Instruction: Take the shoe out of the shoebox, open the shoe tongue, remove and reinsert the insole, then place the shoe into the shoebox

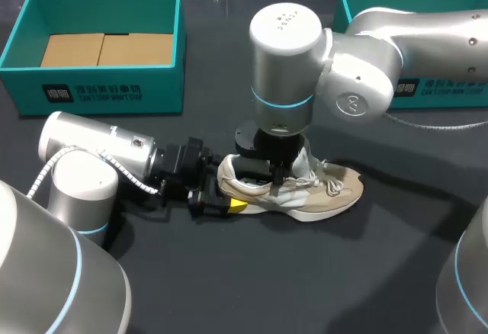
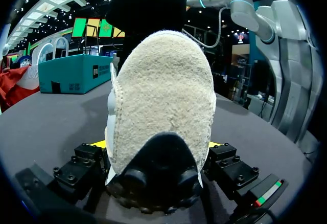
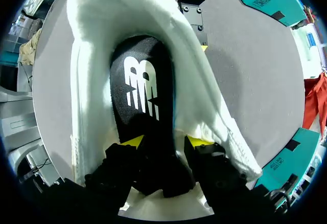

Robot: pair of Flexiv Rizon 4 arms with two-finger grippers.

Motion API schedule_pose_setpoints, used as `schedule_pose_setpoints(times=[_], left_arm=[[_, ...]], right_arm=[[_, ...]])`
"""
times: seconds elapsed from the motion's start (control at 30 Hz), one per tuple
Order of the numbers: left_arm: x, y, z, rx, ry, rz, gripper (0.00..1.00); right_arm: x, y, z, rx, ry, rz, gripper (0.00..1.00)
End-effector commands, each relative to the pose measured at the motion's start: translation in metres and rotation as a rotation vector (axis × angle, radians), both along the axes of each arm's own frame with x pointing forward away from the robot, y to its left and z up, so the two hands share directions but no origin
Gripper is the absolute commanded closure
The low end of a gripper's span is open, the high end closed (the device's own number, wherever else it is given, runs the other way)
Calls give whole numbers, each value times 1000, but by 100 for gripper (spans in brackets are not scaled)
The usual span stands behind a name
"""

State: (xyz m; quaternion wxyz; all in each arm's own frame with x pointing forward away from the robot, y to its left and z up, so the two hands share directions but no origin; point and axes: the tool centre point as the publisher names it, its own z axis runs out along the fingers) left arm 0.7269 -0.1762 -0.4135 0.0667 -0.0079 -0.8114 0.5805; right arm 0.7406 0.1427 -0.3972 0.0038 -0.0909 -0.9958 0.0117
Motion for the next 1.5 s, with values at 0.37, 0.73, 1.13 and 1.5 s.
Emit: schedule_pose_setpoints(times=[0.37,0.73,1.13,1.5], left_arm=[[-3,1,0,0,-2,1,100],[-3,1,0,0,-2,1,100],[-3,1,0,0,-2,1,100],[-3,1,0,0,-2,1,100]], right_arm=[[-34,4,-45,84,115,-35,100],[-50,-1,-19,117,57,-26,100],[-46,-16,22,225,-137,50,100],[-35,-33,47,392,-315,159,100]])
